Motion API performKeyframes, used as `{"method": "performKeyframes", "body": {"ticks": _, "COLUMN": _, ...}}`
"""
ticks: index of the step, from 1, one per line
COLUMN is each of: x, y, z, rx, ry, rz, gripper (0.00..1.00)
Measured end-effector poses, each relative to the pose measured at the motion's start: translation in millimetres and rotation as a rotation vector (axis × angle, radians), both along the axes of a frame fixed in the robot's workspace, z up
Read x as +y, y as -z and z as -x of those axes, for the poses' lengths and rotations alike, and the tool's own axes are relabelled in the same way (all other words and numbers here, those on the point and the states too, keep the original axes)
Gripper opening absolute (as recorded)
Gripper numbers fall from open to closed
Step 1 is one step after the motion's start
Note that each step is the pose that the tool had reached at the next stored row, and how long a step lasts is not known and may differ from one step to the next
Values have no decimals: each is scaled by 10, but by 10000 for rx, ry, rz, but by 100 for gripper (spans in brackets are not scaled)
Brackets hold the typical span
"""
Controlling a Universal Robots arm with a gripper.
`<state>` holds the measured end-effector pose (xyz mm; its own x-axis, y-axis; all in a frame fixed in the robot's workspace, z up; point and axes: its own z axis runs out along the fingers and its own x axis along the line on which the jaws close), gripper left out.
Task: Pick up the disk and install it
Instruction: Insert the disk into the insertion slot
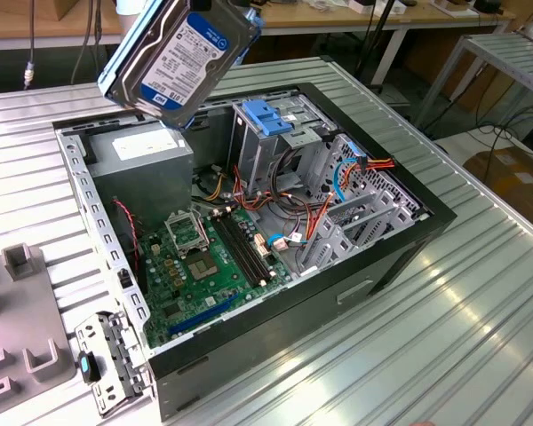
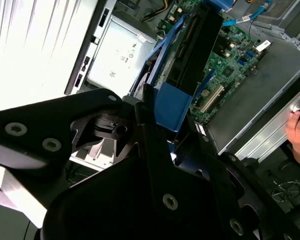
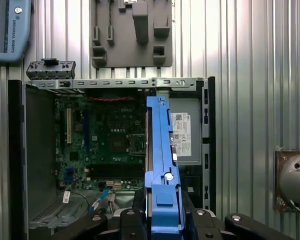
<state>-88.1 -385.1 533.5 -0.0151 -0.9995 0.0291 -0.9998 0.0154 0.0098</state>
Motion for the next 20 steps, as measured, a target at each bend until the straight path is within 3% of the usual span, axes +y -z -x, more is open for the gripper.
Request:
{"method": "performKeyframes", "body": {"ticks": 4, "x": -40, "y": 4, "z": -9, "rx": -1, "ry": -1, "rz": 9, "gripper": 37}}
{"method": "performKeyframes", "body": {"ticks": 7, "x": -98, "y": 10, "z": -32, "rx": -1, "ry": -1, "rz": 10, "gripper": 37}}
{"method": "performKeyframes", "body": {"ticks": 20, "x": -279, "y": 22, "z": -137, "rx": -1, "ry": -1, "rz": 25, "gripper": 37}}
